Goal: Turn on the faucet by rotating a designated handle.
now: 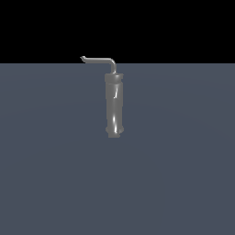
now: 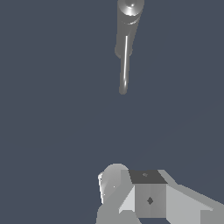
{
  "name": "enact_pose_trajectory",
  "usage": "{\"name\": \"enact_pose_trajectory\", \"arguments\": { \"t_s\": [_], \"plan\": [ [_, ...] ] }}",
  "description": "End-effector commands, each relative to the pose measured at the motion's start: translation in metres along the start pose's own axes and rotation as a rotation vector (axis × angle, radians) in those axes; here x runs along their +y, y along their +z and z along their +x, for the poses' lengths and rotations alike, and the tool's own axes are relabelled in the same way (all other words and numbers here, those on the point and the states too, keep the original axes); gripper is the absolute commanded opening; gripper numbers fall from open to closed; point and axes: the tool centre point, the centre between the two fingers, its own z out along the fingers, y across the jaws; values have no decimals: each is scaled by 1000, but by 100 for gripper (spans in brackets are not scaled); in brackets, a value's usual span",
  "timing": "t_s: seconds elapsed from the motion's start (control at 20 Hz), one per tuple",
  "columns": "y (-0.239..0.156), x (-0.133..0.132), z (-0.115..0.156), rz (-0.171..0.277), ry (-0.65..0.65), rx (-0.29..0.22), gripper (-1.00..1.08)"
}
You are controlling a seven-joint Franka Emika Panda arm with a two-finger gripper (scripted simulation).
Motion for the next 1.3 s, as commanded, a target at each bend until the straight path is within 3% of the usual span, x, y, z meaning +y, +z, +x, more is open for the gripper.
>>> {"name": "enact_pose_trajectory", "arguments": {
  "t_s": [0.0, 0.7, 1.25],
  "plan": [
    [0, 0, 0, 0, 0, 0, -100],
    [0, 6, 3, -4, 16, -17, -100],
    [0, 3, 32, 45, 123, -23, -100]
  ]
}}
